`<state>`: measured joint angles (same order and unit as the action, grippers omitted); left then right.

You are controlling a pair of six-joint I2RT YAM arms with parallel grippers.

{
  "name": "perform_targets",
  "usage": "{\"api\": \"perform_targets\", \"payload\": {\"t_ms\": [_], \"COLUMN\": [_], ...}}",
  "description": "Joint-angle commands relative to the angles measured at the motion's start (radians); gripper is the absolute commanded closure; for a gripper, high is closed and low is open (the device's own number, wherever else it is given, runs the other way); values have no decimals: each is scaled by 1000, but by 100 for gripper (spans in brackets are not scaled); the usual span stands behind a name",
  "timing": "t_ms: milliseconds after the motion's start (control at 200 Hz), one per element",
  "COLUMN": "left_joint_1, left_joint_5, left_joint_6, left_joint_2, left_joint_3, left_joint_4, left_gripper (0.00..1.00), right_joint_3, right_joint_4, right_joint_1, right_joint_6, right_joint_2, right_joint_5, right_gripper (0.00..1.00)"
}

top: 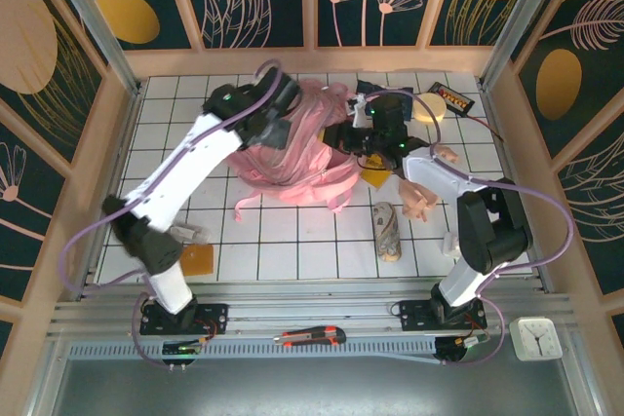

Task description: Pack the student bag

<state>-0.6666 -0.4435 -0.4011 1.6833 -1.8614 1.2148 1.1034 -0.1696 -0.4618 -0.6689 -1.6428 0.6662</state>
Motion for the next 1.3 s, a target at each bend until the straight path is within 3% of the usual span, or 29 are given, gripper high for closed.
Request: {"api": "perform_targets", "payload": {"t_ms": [0,50,135,240,365,610,1096,1291], "left_joint_1": [69,83,83,82,81,79,78,78], "left_joint_5": [282,412,511,562,631,537,402,419], "left_joint_6": [-109,-141,-213,-277,-300,-188,-31,-3], "left_joint_2": [-217,-320,-447,-539,-545,-498,-381,-339], "left_joint_3": [308,472,650,753,755,677,523,479], "left_joint_4": [-236,-381,-525,-603,-614,-504,-372,-381], "left_gripper": [7,2,2,10,23,24,46,74], "right_joint_3": [57,93,150,212,295,589,657,682], "right_joint_4": [-88,-51,10,73,166,466,429,438], "right_joint_1": [-66,-80,-122,-161,-212,-337,-378,-390], "right_joint_6": [-66,-71,-76,-77,-78,5,-53,-63], "right_joint_2": [36,34,34,29,2,-94,-147,-167], "right_joint_5": [-43,-75,-128,-182,-248,-500,-450,-457], "right_gripper": [100,100,100,100,100,100,100,100]}}
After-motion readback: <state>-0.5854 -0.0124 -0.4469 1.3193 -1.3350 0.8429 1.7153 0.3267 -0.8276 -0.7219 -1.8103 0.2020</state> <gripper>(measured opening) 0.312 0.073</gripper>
